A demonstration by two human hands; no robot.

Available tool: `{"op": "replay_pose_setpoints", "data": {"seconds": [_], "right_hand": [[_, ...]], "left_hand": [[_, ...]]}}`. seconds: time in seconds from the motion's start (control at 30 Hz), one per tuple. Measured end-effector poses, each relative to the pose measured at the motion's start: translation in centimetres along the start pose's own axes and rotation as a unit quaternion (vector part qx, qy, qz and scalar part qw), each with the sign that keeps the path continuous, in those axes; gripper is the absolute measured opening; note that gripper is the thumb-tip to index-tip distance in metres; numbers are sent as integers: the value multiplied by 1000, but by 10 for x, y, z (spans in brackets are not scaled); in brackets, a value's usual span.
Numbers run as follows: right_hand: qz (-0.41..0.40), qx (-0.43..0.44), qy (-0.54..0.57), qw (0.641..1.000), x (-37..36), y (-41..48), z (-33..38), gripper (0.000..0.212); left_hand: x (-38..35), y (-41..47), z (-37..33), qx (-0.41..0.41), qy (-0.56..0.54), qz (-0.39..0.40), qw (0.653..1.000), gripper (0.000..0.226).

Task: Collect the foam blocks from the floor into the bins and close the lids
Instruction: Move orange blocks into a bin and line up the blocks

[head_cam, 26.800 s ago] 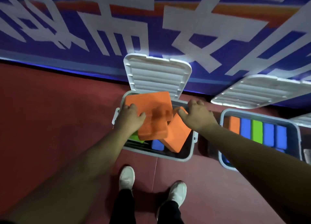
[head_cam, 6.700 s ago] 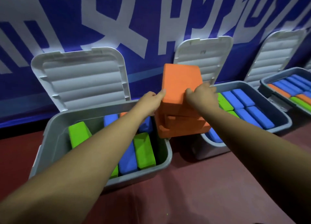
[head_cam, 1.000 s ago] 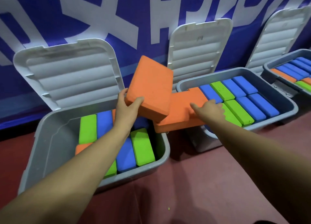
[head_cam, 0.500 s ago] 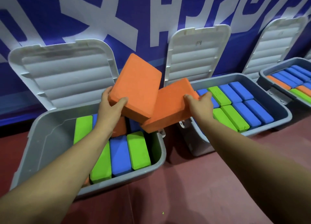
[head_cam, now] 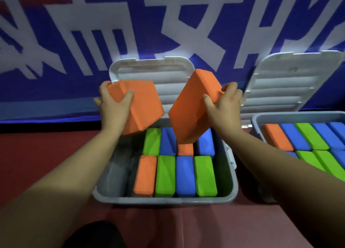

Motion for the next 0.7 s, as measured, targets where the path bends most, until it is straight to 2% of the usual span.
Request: {"op": "replay_pose_setpoints", "data": {"seconds": [0.17,0.33,0.47,0.6,0.7], "right_hand": [[61,79,-34,994,-57,-35,39,51],[168,93,-134,972,-120,-72,36,65],[226,126,-199,945,-142,-80,41,75],[222,125,-198,946,-141,-80,43,71],[201,111,-198,953,-134,-77,35,67]], "left_hand": [[29,19,45,-1,126,23,992,81],[8,23,94,3,244,90,966,82],[-16,27,125,28,256,112,960,74],[-43,38,138,36,250,118,960,76],[-73,33,154,34,183,206,961,90]]}}
Point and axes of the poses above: each hand's wrist, its own y-axis towards the middle knuckle, its own x-axis out of the back of the hand, z = x × y, the point moved 9 cm from there along y, towards the middle knuckle, and after that the axes turned 2 degrees about -x, right-handed, at the moved point
